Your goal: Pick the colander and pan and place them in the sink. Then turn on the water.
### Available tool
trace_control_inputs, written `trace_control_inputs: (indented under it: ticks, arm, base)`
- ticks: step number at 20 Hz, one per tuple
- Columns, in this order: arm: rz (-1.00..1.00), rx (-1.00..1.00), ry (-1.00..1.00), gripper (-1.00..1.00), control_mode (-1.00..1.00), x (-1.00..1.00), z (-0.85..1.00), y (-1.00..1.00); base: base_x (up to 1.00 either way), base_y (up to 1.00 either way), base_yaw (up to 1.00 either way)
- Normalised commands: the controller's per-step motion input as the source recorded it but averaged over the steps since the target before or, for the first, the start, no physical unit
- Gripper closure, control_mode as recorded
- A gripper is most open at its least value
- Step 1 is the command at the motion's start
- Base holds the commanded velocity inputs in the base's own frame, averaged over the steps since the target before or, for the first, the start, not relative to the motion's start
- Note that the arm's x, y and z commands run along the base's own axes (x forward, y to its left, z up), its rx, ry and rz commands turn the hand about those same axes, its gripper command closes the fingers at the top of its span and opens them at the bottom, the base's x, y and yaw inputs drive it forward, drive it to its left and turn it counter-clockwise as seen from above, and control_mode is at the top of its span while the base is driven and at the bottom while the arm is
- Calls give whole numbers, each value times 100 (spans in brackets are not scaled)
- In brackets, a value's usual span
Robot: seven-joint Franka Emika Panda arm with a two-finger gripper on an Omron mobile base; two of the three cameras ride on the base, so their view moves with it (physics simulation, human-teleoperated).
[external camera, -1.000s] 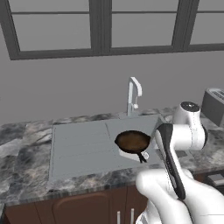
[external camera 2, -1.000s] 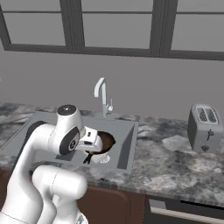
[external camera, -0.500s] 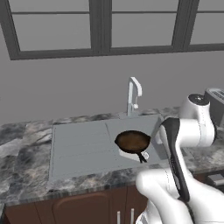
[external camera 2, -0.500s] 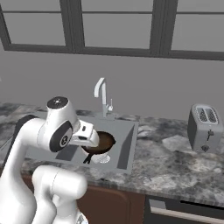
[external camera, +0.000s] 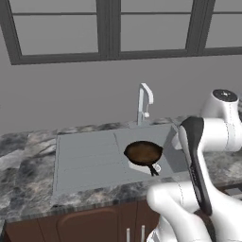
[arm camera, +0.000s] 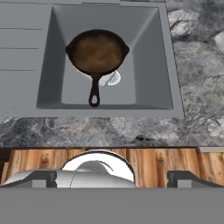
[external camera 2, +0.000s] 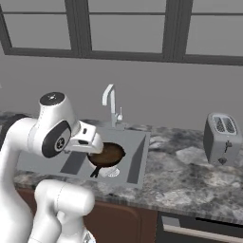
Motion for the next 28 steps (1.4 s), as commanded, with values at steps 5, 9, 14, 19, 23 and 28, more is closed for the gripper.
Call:
trace_control_inputs:
  ticks: [5, 9, 14, 19, 23, 28]
  arm:
    - [0, 0, 0, -100, -100, -33, 12, 11]
    - [0, 0, 0, -100, -100, -36, 7, 11]
    - [0, 0, 0, -100, -100, -38, 0, 0]
    - [0, 0, 0, -100, 100, -8, 0, 0]
    - [0, 0, 0, -100, 100, 0, 0, 0]
    - [0, 0, 0, -100, 100, 0, 0, 0]
  base:
    - [0, 0, 0]
    - [0, 0, 0]
    - [0, 0, 0]
    - [-41, 0, -2]
    - [-49, -14, -27]
    - [-33, -28, -51]
